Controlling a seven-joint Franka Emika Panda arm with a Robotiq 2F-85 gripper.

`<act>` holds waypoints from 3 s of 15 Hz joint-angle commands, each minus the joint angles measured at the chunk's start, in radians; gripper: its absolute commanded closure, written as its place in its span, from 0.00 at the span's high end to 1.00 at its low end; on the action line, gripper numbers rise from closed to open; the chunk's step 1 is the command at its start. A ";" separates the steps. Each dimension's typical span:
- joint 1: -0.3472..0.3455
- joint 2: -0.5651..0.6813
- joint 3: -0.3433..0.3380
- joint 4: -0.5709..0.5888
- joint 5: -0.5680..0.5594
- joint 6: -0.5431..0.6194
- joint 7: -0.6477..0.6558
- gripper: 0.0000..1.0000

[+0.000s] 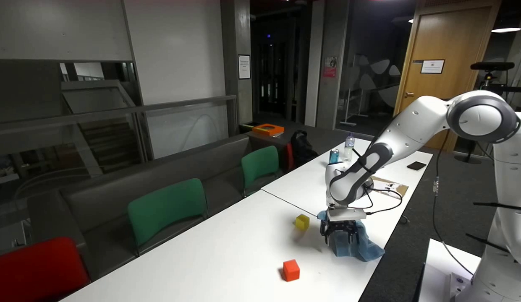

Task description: Move the cloth

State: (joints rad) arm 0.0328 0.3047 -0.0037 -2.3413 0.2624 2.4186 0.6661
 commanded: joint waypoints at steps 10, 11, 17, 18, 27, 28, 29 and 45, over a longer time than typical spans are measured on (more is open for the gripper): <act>0.024 0.017 -0.051 -0.003 -0.021 0.004 0.186 1.00; 0.026 0.017 -0.053 -0.001 -0.024 0.005 0.197 1.00; 0.027 0.018 -0.050 0.006 -0.031 0.005 0.228 0.75; 0.027 0.018 -0.050 0.007 -0.032 0.005 0.228 0.72; 0.030 0.016 -0.049 0.005 -0.033 0.007 0.232 0.05; 0.030 0.016 -0.050 0.005 -0.033 0.007 0.233 0.00; 0.031 0.017 -0.049 0.006 -0.033 0.006 0.233 0.00; 0.028 0.101 -0.052 0.070 -0.026 0.077 0.195 1.00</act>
State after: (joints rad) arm 0.0527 0.3784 -0.0430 -2.2969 0.2496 2.4865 0.8585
